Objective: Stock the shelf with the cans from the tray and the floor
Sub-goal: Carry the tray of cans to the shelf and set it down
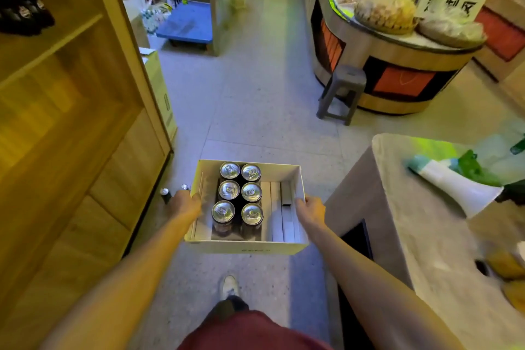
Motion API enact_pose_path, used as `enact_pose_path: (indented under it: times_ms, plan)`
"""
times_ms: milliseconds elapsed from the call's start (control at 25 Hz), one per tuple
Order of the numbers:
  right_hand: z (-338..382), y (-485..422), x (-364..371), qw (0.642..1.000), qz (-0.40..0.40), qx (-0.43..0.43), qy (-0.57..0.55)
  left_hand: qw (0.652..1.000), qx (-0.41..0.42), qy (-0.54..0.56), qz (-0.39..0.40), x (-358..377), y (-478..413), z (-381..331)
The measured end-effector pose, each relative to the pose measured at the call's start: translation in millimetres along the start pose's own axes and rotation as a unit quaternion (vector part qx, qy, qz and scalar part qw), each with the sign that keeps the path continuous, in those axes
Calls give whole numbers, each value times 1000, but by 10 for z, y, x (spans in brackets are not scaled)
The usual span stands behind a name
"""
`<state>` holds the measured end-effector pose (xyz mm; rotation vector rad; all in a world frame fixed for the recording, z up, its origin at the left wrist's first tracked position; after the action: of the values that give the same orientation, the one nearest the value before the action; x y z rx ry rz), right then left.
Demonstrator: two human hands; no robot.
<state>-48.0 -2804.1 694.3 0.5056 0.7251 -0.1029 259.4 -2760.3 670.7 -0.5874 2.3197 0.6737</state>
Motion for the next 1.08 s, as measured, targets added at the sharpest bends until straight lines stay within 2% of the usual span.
enact_pose_path:
  times_ms: [120, 240, 480, 640, 840, 1080]
  plan:
    - [480, -526, 100, 1000, -4, -15, 8, 1000, -13, 8, 14, -63, -630, -341]
    - [825, -865, 163, 999, -24, -31, 8, 1000, 10, 28, 1, -194, -949, -681]
    - [1580, -1588, 508, 998, 12, -62, 9, 998, -24, 49, -40, -336, -1676, -794]
    - [2052, -2034, 870, 991, 73, -108, 41, 992, -81, 52, -87, -448, -1887, -707]
    - [2793, -2386, 1389, 955, 176, -215, 105, 964, -202, 55, -164, -596, -1897, -495]
    - [3439, -2236, 2169, 882, 296, -317, 184, 894, -329, 125, -279, -736, -1463, -149]
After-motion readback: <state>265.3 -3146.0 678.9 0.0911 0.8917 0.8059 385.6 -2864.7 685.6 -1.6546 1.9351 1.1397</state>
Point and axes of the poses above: each hand's wrist, its own y-axis away from the middle knuckle, its own x-axis out of the palm, z = x × y, the point moved 1 cm from there along -y, towards the middle knuckle, and after that the axes turned 7 degrees about x, right-handed, at the moved point
